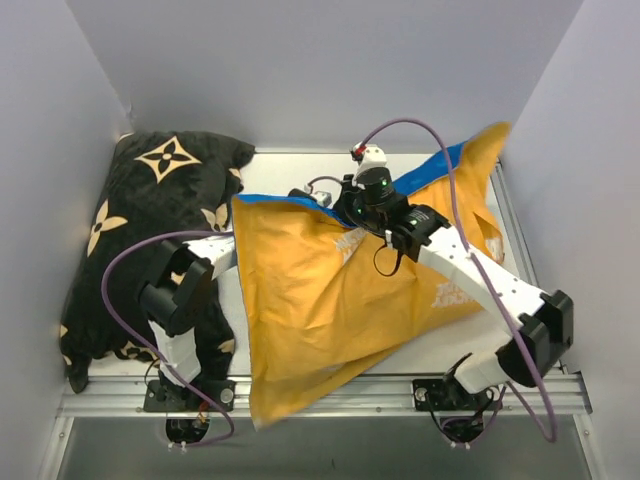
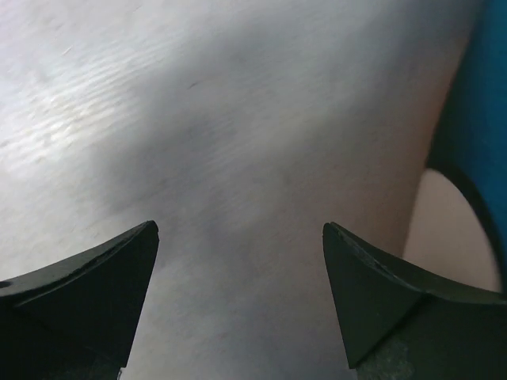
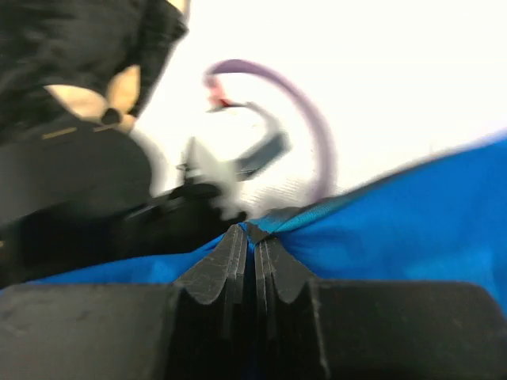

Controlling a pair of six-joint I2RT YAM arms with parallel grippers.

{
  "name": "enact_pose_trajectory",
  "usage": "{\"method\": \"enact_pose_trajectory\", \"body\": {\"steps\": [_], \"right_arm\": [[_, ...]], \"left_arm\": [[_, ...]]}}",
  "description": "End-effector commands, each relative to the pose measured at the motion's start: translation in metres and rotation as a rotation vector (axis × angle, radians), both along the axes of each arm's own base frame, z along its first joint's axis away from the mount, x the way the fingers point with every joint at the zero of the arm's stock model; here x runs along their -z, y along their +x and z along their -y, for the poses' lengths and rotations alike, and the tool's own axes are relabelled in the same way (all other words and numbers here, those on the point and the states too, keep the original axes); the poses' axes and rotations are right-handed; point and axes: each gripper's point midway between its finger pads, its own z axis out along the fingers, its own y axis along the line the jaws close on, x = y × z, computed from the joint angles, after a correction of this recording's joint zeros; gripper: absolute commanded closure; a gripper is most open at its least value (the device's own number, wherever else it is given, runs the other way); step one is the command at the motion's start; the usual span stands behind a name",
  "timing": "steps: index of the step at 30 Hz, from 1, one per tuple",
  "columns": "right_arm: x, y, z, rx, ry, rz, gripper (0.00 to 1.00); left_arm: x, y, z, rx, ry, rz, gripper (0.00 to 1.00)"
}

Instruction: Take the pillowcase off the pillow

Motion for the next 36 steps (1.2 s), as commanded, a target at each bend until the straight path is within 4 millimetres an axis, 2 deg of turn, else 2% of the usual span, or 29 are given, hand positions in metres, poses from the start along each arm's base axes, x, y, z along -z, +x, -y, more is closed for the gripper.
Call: {"method": "enact_pose_trajectory", "body": {"steps": [1, 3, 4, 5, 7, 8, 9, 10, 11, 12, 14, 15, 17, 18, 19, 20, 22, 23, 25, 26, 27, 28, 29, 31, 32, 33, 34, 35, 36], "right_arm": [[-0.020, 0.067, 0.015, 0.146, 0.179, 0.102, 1.00], [0.002, 0.077, 0.017, 0.152, 0.200, 0.048, 1.00], [0.003, 0.086, 0.027, 0.174, 0.222, 0.045, 1.00], [0.007, 0.091, 0.027, 0.189, 0.261, 0.023, 1.00], [0.010, 0.102, 0.025, 0.173, 0.318, -0.011, 1.00], [0.010, 0.110, 0.030, 0.192, 0.351, -0.025, 1.00], [0.020, 0.118, 0.030, 0.206, 0.360, -0.051, 1.00], [0.008, 0.126, 0.027, 0.193, 0.388, -0.043, 1.00], [0.008, 0.135, 0.030, 0.206, 0.399, -0.049, 1.00], [0.018, 0.145, 0.028, 0.224, 0.412, -0.078, 1.00], [0.005, 0.162, 0.028, 0.241, 0.450, -0.067, 1.00], [0.017, 0.171, 0.027, 0.263, 0.473, -0.101, 1.00], [0.006, 0.184, 0.022, 0.250, 0.538, -0.102, 1.00], [0.018, 0.193, 0.023, 0.260, 0.544, -0.124, 1.00], [0.014, 0.198, 0.022, 0.260, 0.558, -0.125, 1.00], [0.006, 0.202, 0.019, 0.244, 0.567, -0.112, 1.00], [0.007, 0.201, 0.012, 0.221, 0.544, -0.118, 0.97], [0.000, 0.201, 0.009, 0.212, 0.538, -0.107, 0.86], [-0.003, 0.194, 0.003, 0.186, 0.492, -0.097, 0.68], [-0.015, 0.190, 0.002, 0.171, 0.479, -0.076, 0.51], [-0.013, 0.186, 0.005, 0.187, 0.444, -0.078, 0.44], [-0.016, 0.183, 0.006, 0.173, 0.399, -0.054, 0.38], [-0.029, 0.178, 0.010, 0.175, 0.387, -0.026, 0.28], [-0.033, 0.172, 0.024, 0.206, 0.329, -0.012, 0.23], [-0.046, 0.166, 0.032, 0.211, 0.307, 0.013, 0.20], [-0.043, 0.159, 0.040, 0.228, 0.274, -0.006, 0.19], [-0.042, 0.156, 0.051, 0.261, 0.250, -0.004, 0.18], [-0.053, 0.147, 0.066, 0.281, 0.242, 0.018, 0.18], [-0.051, 0.142, 0.075, 0.297, 0.229, 0.016, 0.17]], "left_arm": [[-0.062, 0.004, -0.016, -0.093, -0.076, 0.091, 0.06], [-0.091, 0.014, -0.040, -0.220, -0.082, 0.132, 0.05], [-0.098, 0.023, -0.066, -0.331, -0.022, 0.174, 0.04], [-0.125, 0.030, -0.088, -0.412, -0.036, 0.234, 0.03], [-0.159, 0.040, -0.119, -0.548, -0.018, 0.332, 0.03], [-0.184, 0.039, -0.132, -0.591, -0.034, 0.389, 0.03], [-0.210, 0.041, -0.138, -0.614, -0.049, 0.443, 0.03], [-0.223, 0.039, -0.146, -0.637, -0.036, 0.469, 0.03], [-0.238, 0.037, -0.154, -0.661, -0.036, 0.499, 0.03], [-0.247, 0.032, -0.157, -0.655, -0.029, 0.508, 0.03], [-0.266, 0.022, -0.158, -0.649, -0.045, 0.536, 0.02], [-0.265, 0.013, -0.150, -0.624, -0.045, 0.532, 0.03], [-0.254, -0.002, -0.146, -0.596, -0.043, 0.516, 0.02], [-0.247, -0.010, -0.138, -0.579, -0.050, 0.500, 0.02], [-0.240, -0.022, -0.124, -0.533, -0.072, 0.487, 0.03], [-0.216, -0.030, -0.114, -0.496, -0.055, 0.453, 0.03], [-0.199, -0.037, -0.094, -0.460, -0.079, 0.445, 0.03], [-0.177, -0.039, -0.090, -0.450, -0.059, 0.416, 0.03], [-0.165, -0.036, -0.072, -0.410, -0.101, 0.392, 0.03], [-0.157, -0.036, -0.068, -0.398, -0.103, 0.385, 0.02], [-0.160, -0.030, -0.061, -0.396, -0.133, 0.403, 0.03], [-0.153, -0.027, -0.058, -0.394, -0.122, 0.400, 0.02], [-0.152, -0.023, -0.056, -0.388, -0.118, 0.406, 0.02], [-0.143, -0.016, -0.050, -0.389, -0.098, 0.403, 0.03], [-0.140, -0.012, -0.048, -0.391, -0.088, 0.403, 0.03], [-0.141, -0.008, -0.045, -0.393, -0.087, 0.410, 0.02], [-0.130, -0.004, -0.043, -0.394, -0.055, 0.399, 0.03], [-0.127, 0.002, -0.047, -0.420, -0.025, 0.406, 0.03], [-0.122, 0.004, -0.051, -0.434, 0.007, 0.399, 0.03]]}}
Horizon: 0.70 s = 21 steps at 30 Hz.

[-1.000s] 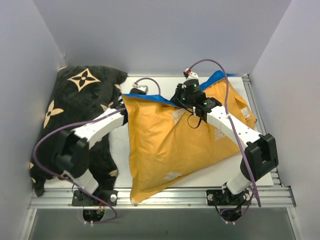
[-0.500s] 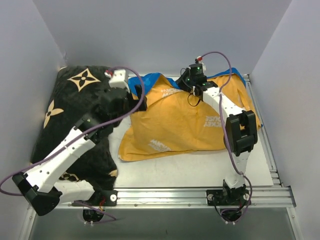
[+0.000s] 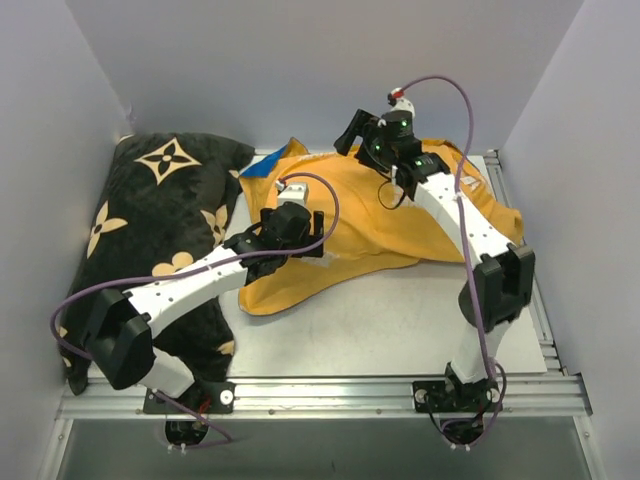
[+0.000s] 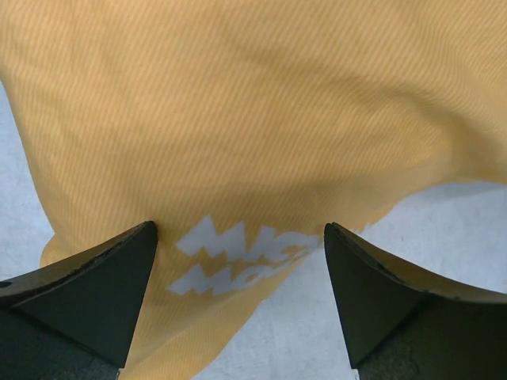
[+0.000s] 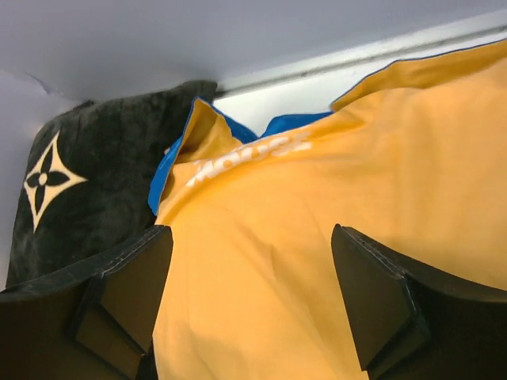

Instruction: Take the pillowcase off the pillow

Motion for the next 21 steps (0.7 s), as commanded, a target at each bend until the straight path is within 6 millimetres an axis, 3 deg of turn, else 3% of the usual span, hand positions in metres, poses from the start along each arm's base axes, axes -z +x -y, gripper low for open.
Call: {"method": "enact_pose_trajectory", "body": {"steps": [1, 2, 3, 4, 5, 7, 9, 10, 12, 14, 16, 20, 21], "right_arm": [[-0.024, -0.026, 0.066, 0.140, -0.118, 0.043, 0.16], [-0.036, -0.034, 0.087, 0.182, -0.118, 0.062, 0.16], [-0.033, -0.040, 0.099, 0.206, -0.125, 0.054, 0.15], [-0.012, -0.048, 0.110, 0.222, -0.147, 0.012, 0.15], [-0.022, -0.057, 0.125, 0.256, -0.151, 0.031, 0.14], [-0.011, -0.068, 0.154, 0.321, -0.181, -0.001, 0.14], [-0.002, -0.082, 0.177, 0.373, -0.198, -0.020, 0.13], [-0.001, -0.087, 0.182, 0.382, -0.203, -0.023, 0.13], [0.009, -0.098, 0.199, 0.420, -0.220, -0.047, 0.13], [0.012, -0.107, 0.209, 0.447, -0.220, -0.054, 0.13], [0.030, -0.115, 0.217, 0.456, -0.211, -0.100, 0.12], [0.052, -0.131, 0.217, 0.443, -0.166, -0.154, 0.13], [0.061, -0.137, 0.207, 0.392, -0.141, -0.170, 0.15]], "left_arm": [[-0.020, 0.031, 0.008, -0.065, -0.012, 0.073, 0.06], [-0.017, 0.035, 0.002, -0.095, 0.017, 0.074, 0.13], [-0.012, 0.039, -0.007, -0.117, 0.036, 0.058, 0.17], [-0.005, 0.041, -0.011, -0.123, 0.049, 0.042, 0.22], [-0.002, 0.045, -0.016, -0.133, 0.044, 0.027, 0.41], [0.006, 0.056, -0.038, -0.178, 0.035, -0.004, 0.61], [0.014, 0.065, -0.063, -0.237, 0.022, -0.042, 0.94], [0.014, 0.069, -0.071, -0.254, 0.021, -0.045, 1.00], [0.014, 0.075, -0.092, -0.321, 0.036, -0.052, 1.00], [0.008, 0.087, -0.126, -0.423, 0.032, -0.052, 1.00], [-0.001, 0.097, -0.160, -0.513, -0.002, -0.062, 1.00], [-0.018, 0.110, -0.169, -0.522, -0.064, -0.051, 1.00], [-0.021, 0.114, -0.165, -0.507, -0.067, -0.047, 1.00]]}}
